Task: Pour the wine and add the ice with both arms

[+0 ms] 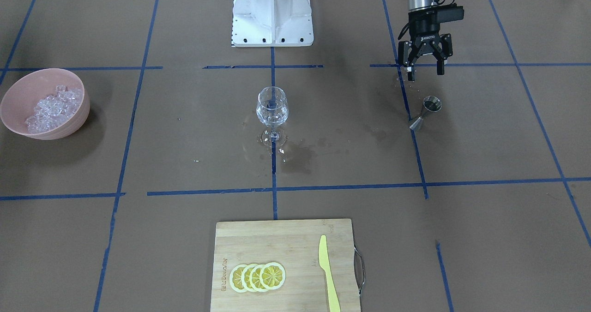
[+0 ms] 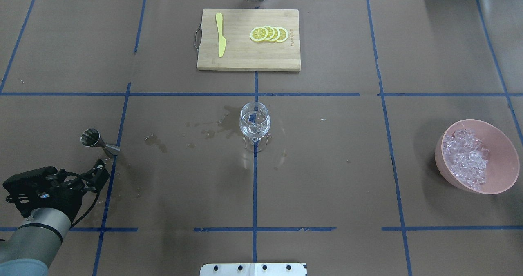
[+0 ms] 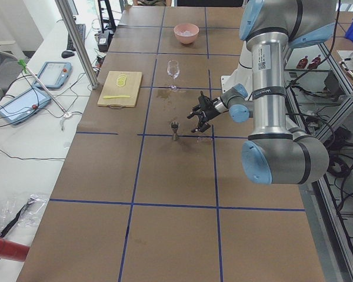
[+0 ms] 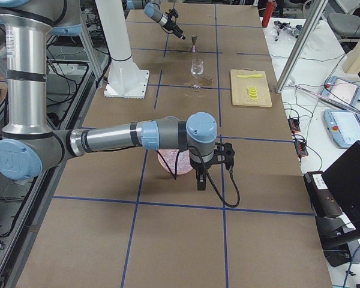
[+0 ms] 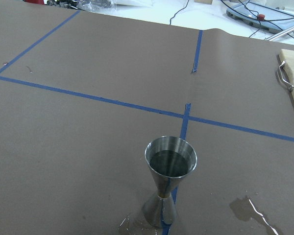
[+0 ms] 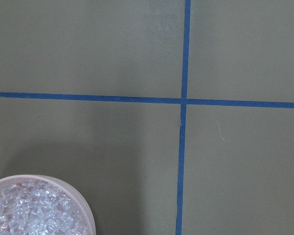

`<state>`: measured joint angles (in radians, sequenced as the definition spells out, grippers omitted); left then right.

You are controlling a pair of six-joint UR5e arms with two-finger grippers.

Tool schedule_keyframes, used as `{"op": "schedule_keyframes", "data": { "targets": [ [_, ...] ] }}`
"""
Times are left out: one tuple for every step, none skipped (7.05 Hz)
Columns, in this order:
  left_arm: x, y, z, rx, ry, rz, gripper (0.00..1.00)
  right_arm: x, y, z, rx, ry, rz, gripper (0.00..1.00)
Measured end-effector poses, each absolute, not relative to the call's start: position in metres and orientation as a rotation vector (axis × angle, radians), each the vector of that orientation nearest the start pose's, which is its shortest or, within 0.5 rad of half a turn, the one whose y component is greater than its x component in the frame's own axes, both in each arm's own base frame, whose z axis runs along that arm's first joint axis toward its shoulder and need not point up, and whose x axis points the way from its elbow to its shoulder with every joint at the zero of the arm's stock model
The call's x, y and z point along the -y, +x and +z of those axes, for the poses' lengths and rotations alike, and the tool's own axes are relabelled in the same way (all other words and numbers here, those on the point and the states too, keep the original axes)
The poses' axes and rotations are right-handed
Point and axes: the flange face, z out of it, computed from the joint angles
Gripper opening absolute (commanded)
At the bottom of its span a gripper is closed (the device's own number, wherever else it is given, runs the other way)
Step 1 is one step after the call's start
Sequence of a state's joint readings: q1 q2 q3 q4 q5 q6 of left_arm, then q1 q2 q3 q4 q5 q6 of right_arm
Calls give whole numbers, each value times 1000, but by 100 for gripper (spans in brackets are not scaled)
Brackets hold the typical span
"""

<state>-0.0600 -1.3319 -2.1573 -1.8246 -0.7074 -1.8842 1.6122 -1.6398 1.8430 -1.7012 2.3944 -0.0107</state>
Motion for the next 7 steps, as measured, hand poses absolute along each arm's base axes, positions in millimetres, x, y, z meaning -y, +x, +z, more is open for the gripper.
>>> {"op": "schedule_keyframes", "data": {
  "targets": [
    [236,391,446,-663,819,-610,99,456,79,566,822,94,-3,100],
    [239,405,451,-656,860,-616,99,456,79,565,824,96,-4,100],
    [243,414,454,-647,903,-624,99,456,79,564,826,96,-4,100],
    [246,416,456,-641,937,-630,99,456,79,564,828,96,-4,100],
    [248,418,459,-632,958,-630,99,455,79,564,830,95,-3,100],
    [249,420,467,-617,969,-624,99,455,78,564,832,96,-4,100],
    [250,421,474,-602,983,-620,99,454,78,563,833,97,-4,100]
  ]
}}
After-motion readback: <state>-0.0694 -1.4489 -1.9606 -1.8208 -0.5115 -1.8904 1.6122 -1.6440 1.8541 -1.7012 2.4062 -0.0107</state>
